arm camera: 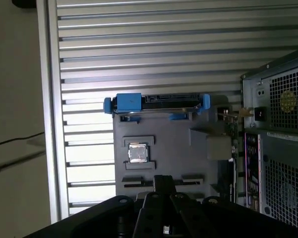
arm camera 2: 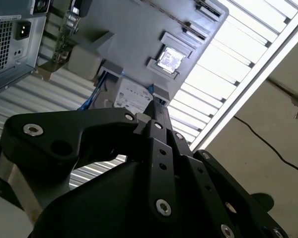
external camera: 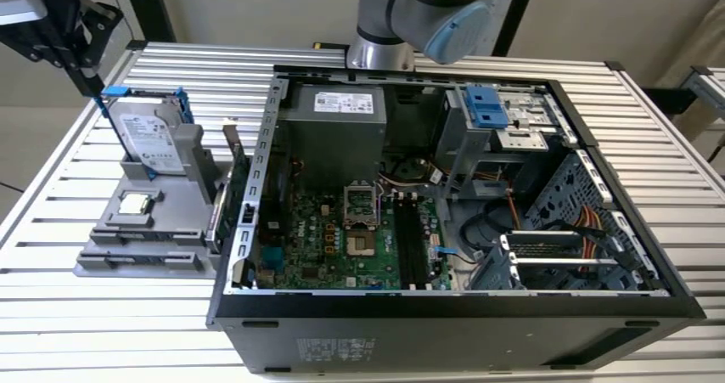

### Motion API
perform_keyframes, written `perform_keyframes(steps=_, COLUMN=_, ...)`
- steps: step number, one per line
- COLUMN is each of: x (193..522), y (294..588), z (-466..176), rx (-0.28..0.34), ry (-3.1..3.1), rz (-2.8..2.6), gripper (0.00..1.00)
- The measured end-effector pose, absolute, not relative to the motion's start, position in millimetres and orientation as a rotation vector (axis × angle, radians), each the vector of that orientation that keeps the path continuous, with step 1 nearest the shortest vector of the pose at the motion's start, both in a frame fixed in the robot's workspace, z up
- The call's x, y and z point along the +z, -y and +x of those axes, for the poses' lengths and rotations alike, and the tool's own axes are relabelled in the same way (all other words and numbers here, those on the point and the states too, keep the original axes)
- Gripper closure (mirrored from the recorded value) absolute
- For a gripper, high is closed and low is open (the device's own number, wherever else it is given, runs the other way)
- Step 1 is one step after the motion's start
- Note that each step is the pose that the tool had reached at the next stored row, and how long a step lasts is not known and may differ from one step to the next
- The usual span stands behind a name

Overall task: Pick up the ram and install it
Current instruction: 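Reach for the ram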

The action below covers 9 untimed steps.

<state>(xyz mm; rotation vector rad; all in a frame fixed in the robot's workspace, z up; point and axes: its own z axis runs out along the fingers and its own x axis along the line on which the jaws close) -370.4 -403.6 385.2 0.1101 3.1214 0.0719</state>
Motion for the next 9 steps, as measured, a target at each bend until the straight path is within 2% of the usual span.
perform_keyframes(steps=9, x=384.7, y=411.3, z=-370.4, rx=0.072, ry=-3.121, rz=0.110, gripper=1.00)
